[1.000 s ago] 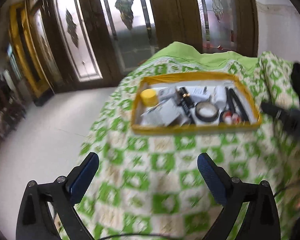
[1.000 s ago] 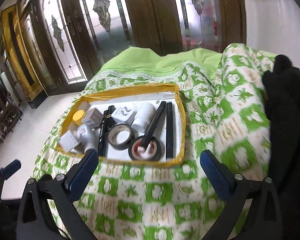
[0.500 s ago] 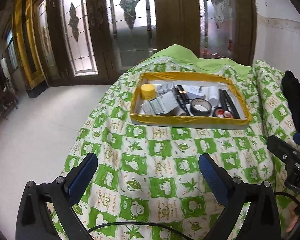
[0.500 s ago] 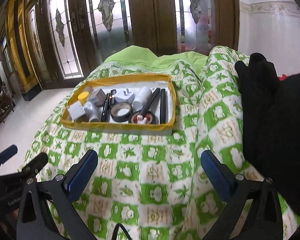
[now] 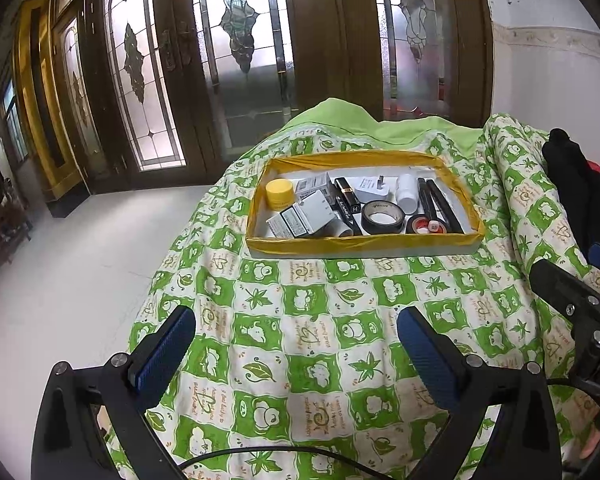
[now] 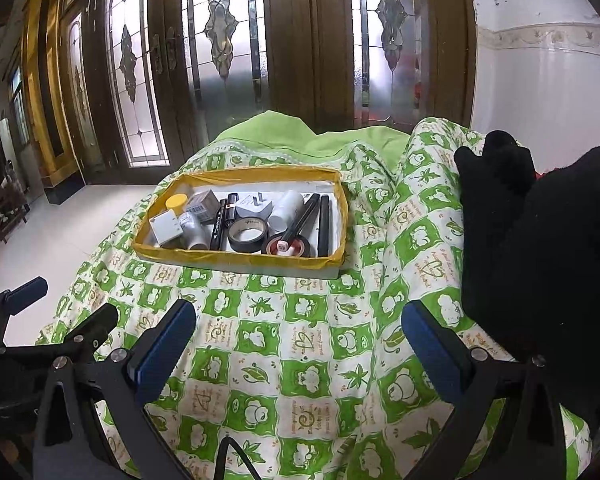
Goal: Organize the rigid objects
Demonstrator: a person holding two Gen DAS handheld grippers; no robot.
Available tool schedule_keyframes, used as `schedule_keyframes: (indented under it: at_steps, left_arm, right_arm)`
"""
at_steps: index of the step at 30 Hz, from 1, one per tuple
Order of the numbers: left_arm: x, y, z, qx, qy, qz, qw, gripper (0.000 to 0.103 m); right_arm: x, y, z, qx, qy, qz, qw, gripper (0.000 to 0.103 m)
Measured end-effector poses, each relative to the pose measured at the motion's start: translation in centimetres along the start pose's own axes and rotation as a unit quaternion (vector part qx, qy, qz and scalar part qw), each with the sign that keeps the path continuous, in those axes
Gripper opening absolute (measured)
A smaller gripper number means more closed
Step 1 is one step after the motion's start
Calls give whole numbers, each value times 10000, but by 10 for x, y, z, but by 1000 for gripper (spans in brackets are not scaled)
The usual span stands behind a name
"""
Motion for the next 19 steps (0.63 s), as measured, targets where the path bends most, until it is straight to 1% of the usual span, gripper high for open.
schedule_keyframes:
  at_steps: [15,17,19]
  left_arm:
    - [0,-3,-1,16,7,-89,10000,102]
    - [0,-3,-1,38,2,-91,10000,102]
    - [0,-2,0,111,-18,-74,9999,102]
  right_arm:
    - [-3,4,3,35,-35,115,9999,103]
    - [-6,7,4,55,-30,217,9997,103]
    - [-10,13,7,72,-26,422,9991,103]
Point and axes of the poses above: each gripper's, at about its wrist camera, not at the fingertips, and y roughly the way its jaws point, z to its left, x to its top, the point moved 1 cm from there along y, roughly the way its jaws point, and after that the axes turned 4 degrees about z, right-handed, at the moved point
